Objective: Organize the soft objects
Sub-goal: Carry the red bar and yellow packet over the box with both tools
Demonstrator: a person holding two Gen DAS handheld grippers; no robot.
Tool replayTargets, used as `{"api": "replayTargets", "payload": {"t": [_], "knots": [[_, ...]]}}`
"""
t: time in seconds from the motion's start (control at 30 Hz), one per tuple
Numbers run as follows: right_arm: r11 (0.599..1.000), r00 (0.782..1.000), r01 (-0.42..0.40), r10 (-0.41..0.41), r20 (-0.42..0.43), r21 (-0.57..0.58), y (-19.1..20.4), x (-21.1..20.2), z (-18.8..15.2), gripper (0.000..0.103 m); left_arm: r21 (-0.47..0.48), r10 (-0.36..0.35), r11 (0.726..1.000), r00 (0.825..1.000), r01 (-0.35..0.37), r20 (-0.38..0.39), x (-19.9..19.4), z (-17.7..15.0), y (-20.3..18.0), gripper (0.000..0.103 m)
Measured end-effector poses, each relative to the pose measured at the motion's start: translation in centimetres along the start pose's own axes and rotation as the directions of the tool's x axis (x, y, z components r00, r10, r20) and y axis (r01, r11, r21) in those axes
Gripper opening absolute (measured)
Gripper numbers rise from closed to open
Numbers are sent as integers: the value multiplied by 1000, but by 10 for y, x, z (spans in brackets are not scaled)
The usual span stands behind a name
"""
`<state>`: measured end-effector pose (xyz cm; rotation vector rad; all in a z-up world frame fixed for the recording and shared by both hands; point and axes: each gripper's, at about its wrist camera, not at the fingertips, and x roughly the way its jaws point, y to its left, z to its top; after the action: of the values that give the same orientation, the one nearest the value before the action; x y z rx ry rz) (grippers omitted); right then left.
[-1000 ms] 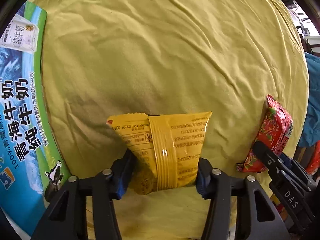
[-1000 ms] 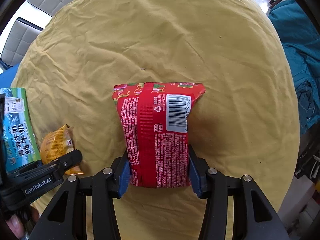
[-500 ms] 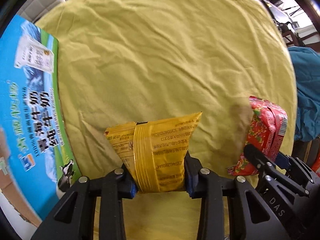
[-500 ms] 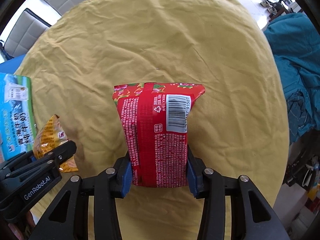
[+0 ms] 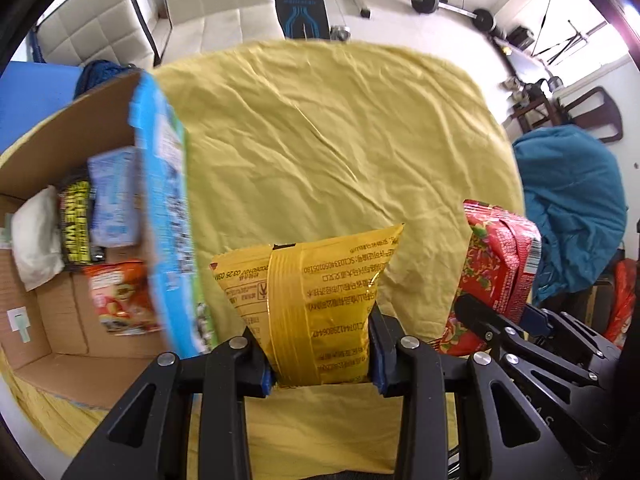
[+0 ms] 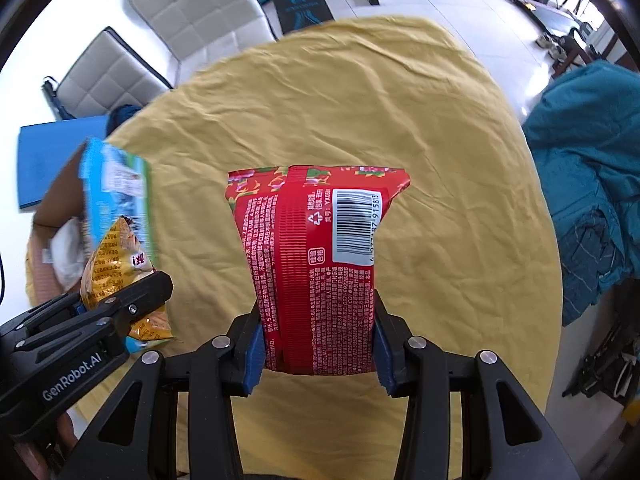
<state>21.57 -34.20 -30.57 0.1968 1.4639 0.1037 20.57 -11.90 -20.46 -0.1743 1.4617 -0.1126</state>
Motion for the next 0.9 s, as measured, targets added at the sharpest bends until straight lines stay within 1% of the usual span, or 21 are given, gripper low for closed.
{"api": "replayTargets", "payload": {"t": [0.03, 0.07, 0.2, 0.23, 0.3, 0.43, 0.47, 0.6, 0.77, 0.9], "knots": [[1000, 1000, -6, 6, 7, -6, 2, -7, 2, 47, 0, -3, 1000, 1000, 3, 13, -8, -7, 10, 32], [1000, 1000, -14, 14, 15, -14, 11, -12, -2, 47, -3, -6, 1000, 1000, 6, 27, -10, -4, 17, 32], [997, 997, -57, 60, 41, -57, 55, -37, -6, 47, -29, -24, 999, 997, 26, 72, -41, -9, 54, 32], [995, 996, -67, 71, 48, -77, 70, -44, -8, 47, -36, -24, 999, 996, 27, 81, -42, -9, 58, 32], [991, 994, -88, 94, 55, -105, 94, -52, -13, 47, -59, -19, 998, 994, 26, 105, -55, -13, 83, 32], [977, 989, -128, 138, 49, -172, 148, -57, -19, 47, -103, 12, 995, 992, 1, 125, -71, -18, 130, 32], [971, 988, -136, 147, 42, -198, 168, -57, -21, 47, -117, 27, 993, 992, -12, 127, -75, -22, 144, 32], [950, 985, -159, 169, 17, -268, 222, -46, -29, 47, -175, 78, 983, 990, -57, 117, -82, -35, 199, 32], [926, 984, -177, 174, -39, -334, 287, -17, -42, 47, -227, 125, 968, 989, -104, 82, -75, -49, 249, 32], [914, 986, -168, 152, -71, -369, 317, 12, -49, 47, -252, 139, 960, 989, -123, 46, -61, -56, 278, 32]]}}
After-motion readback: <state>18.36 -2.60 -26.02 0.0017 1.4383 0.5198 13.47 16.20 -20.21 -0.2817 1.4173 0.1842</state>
